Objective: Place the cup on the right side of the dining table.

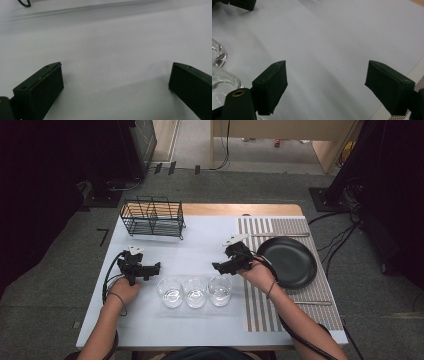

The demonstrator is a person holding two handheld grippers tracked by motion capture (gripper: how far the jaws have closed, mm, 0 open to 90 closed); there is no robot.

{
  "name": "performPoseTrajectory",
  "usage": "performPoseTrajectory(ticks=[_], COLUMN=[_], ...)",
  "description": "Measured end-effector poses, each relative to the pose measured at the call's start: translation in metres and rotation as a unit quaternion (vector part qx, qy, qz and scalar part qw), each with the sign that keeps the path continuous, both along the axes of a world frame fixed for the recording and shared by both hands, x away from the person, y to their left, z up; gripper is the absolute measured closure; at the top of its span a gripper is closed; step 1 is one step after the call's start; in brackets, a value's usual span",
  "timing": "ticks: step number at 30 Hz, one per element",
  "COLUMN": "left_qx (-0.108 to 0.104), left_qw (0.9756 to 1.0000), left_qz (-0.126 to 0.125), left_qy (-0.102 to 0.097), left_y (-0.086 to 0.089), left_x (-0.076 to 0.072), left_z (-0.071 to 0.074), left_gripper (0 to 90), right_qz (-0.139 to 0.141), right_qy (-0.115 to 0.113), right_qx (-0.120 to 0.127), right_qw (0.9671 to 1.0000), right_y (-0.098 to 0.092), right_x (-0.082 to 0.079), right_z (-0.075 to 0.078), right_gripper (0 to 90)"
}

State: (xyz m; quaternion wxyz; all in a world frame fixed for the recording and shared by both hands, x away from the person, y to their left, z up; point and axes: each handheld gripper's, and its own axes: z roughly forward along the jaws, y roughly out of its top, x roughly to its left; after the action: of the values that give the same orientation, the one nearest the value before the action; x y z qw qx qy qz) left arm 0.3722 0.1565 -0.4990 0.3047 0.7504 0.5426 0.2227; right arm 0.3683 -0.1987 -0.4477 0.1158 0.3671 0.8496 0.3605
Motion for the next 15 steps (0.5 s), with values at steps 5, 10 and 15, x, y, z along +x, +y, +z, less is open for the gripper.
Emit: performPoseTrajectory(ticks=[5,10,15], left_qx=[0.0,0.0,0.0], left_qw=[1.0,1.0,1.0], left_qz=[0.0,0.0,0.0], left_qy=[0.0,0.0,0.0], left_y=[0.0,0.0,0.0], left_x=[0.0,0.0001,0.0001], left_z=[0.0,0.0,0.0], left_gripper=[0.0,0.0,0.0], right_qz=[0.003,0.006,0.01], right_qy=[-0.001,0.0,0.0], right_qx=[0.001,0.002,0.003], right_qw=[1.0,1.0,0.9999], right_y=[-0.0002,0.0006,0.0011], right_x=[-0.0009,-0.0026,-0.0039], right_z=[0.0015,0.004,0.0059], right_gripper=[17.6,17.6,17.6])
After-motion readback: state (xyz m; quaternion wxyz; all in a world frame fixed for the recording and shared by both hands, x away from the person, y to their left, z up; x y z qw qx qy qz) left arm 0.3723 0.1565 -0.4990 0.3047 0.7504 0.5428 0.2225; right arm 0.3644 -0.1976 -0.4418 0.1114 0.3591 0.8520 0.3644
